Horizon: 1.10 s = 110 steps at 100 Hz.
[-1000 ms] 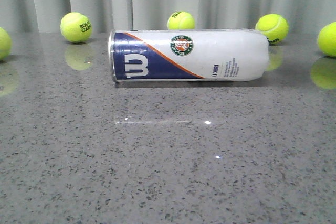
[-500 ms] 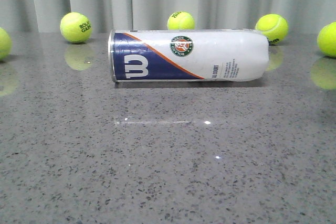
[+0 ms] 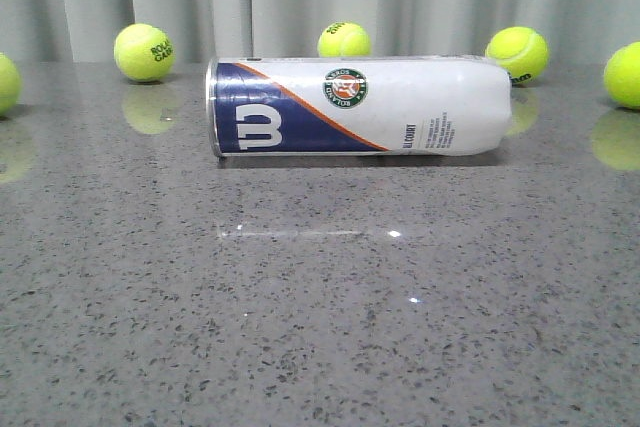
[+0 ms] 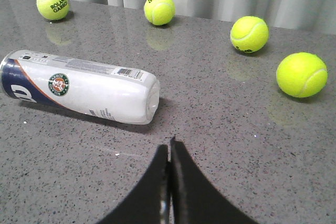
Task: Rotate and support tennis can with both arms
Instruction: 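Withdraw the right gripper upward away from the can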
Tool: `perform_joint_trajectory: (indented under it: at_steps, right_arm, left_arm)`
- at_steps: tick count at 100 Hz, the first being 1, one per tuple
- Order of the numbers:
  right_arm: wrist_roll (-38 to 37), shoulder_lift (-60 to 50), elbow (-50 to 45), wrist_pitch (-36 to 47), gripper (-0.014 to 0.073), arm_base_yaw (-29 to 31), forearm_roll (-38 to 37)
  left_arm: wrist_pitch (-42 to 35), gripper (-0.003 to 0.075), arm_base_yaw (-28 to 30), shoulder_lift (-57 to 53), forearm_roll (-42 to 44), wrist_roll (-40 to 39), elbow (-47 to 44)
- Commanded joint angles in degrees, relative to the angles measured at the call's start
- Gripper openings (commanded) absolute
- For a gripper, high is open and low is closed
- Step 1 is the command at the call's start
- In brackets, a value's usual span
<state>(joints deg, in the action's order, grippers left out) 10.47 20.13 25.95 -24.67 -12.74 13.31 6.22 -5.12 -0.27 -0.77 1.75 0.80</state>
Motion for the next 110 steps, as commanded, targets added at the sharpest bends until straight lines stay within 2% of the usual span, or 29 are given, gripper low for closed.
perform_joint_trajectory:
  at_steps: [1, 27, 55, 77, 82, 89, 96, 97, 98, 101, 106, 110]
  right_arm:
    - [-0.05, -3.21, -0.17, 5.16, -0.0067, 0.25, 0.44]
    - [-0.05, -6.36, -1.29, 4.25, -0.0067, 0.25, 0.44]
    - [-0.05, -6.36, -1.29, 4.25, -0.0067, 0.25, 0.44]
    - [-0.05, -6.36, -1.29, 4.25, -0.0067, 0.25, 0.44]
    - [-0.05, -6.36, -1.29, 4.25, -0.0067, 0.25, 0.44]
    - [-0.05, -6.36, -1.29, 4.25, -0.0067, 0.25, 0.44]
    - [-0.05, -6.36, -1.29, 4.25, -0.0067, 0.25, 0.44]
    - [-0.05, -6.36, -1.29, 4.25, -0.0067, 0.25, 0.44]
    - [-0.05, -6.36, -1.29, 4.25, -0.0067, 0.25, 0.44]
    - [-0.05, -6.36, -1.29, 4.25, -0.0067, 0.25, 0.44]
    - [-0.05, -6.36, -1.29, 4.25, -0.0067, 0.25, 0.44]
    - [-0.05, -6.36, -1.29, 4.25, -0.0067, 0.25, 0.44]
  left_arm:
    - [-1.65, -0.0019, 0.06, -0.75, -0.07, -0.51, 4.26]
    - [9.83, -0.0019, 0.06, 10.42, -0.07, -0.51, 17.62]
    - [23.99, -0.0018, 0.06, 32.53, -0.07, -0.51, 34.48]
    - [31.48, 0.0, 0.06, 47.89, -0.3, -0.51, 45.05]
    - [32.81, 0.0047, 0.06, 50.72, -0.58, -0.51, 47.23]
    - [34.01, 0.0163, 0.06, 54.66, -2.0, -0.51, 50.09]
    - [34.77, 0.0321, 0.06, 58.05, -3.98, -0.51, 52.84]
    - [34.93, 0.037, 0.06, 58.7, -4.47, -0.51, 53.65]
    - [35.08, 0.037, 0.06, 59.02, -4.75, -0.51, 53.65]
    - [35.22, 0.0442, 0.06, 60.27, -5.81, -0.51, 55.02]
    - [35.81, 0.0516, 0.06, 62.4, -8.18, -0.51, 56.87]
    - [36.65, 0.0543, 0.06, 64.21, -11.24, 0.1, 58.12]
